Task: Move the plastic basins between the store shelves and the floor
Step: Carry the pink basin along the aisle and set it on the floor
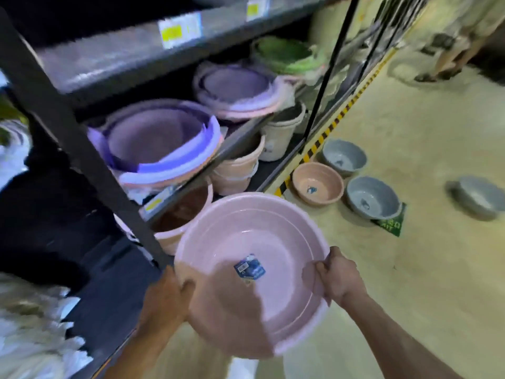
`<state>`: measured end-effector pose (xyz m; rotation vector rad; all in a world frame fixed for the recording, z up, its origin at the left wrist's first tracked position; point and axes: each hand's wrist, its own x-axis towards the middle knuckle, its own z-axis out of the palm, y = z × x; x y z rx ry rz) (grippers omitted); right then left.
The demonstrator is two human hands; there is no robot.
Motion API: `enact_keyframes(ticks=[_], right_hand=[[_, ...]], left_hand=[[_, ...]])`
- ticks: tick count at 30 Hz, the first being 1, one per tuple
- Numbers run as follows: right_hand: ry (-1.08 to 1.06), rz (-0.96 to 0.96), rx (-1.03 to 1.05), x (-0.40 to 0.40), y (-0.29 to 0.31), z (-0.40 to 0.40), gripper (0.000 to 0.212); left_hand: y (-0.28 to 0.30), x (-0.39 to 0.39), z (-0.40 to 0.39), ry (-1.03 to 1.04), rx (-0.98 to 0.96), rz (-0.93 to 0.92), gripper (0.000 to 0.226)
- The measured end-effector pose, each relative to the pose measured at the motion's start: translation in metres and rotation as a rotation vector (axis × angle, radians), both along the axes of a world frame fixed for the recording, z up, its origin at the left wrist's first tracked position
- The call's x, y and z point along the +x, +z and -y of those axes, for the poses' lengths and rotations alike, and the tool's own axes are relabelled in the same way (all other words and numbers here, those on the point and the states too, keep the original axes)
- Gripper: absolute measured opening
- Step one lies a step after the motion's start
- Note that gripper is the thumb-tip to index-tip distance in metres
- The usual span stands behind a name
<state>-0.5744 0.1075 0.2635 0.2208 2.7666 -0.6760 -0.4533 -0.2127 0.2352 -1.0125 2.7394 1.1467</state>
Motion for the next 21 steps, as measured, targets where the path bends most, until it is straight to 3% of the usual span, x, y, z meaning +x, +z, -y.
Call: enact_keyframes(ticks=[2,6,8,11,16,21], right_hand=[[-0.022,-0.059,-0.004,-0.005,0.068,-0.021,0.018],[-0.059,-0.161,-0.018,-0.003,0.196,-0.063,0.016],[-0.100,-0.201,-0.043,-0.003,0.248,-0.082,0.017],[-0.133,-0.289,-0.160,-0.001,0.308,-0.107,0.023],[-0.251,-0.297,-0.212,-0.027,0.360,-0.145,0.019],[-0.275,-0.292,-0.214,-0.063,0.371,-0.179,0.041]], left_hand=[[0.074,-0.020,-0.016,0.004,0.073,-0.028,0.015],[0.207,-0.058,-0.041,-0.229,0.003,-0.107,0.023],[0.263,-0.079,-0.056,-0.294,0.001,-0.204,0.014],[0.328,-0.106,-0.081,-0.322,-0.038,-0.229,0.018],[0.384,-0.146,-0.123,-0.407,-0.068,-0.298,0.009],[0.394,-0.191,-0.156,-0.395,-0.058,-0.318,0.002]])
